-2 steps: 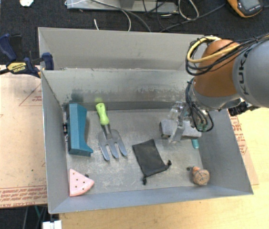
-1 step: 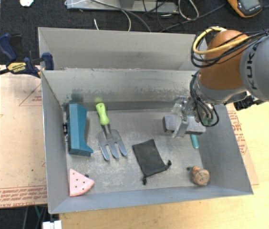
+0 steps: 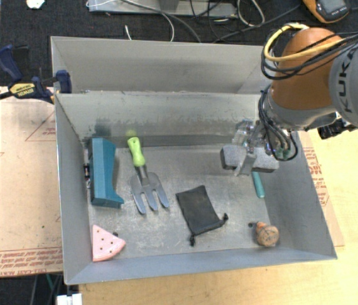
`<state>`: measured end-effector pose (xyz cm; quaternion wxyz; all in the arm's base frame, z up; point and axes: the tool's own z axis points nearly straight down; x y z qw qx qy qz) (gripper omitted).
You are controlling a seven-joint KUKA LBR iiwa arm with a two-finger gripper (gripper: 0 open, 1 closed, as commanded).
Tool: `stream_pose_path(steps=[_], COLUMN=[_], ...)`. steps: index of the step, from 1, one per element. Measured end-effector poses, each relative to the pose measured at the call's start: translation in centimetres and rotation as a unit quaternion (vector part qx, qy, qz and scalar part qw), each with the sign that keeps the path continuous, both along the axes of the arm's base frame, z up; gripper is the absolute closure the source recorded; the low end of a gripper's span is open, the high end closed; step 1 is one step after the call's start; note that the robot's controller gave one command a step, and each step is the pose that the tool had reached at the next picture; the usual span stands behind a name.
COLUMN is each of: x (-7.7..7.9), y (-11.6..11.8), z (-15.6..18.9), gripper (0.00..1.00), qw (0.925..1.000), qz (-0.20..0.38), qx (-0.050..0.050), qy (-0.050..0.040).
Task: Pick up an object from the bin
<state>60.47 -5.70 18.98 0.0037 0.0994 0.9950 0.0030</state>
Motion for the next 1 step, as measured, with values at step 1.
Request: stream_pose_path(steps=[1], x=[0.01], y=[0.03], z=[3.74], gripper=[1.0], qw=[1.0], qz=[0.001], qx=[0.0], qy=[-0.0004])
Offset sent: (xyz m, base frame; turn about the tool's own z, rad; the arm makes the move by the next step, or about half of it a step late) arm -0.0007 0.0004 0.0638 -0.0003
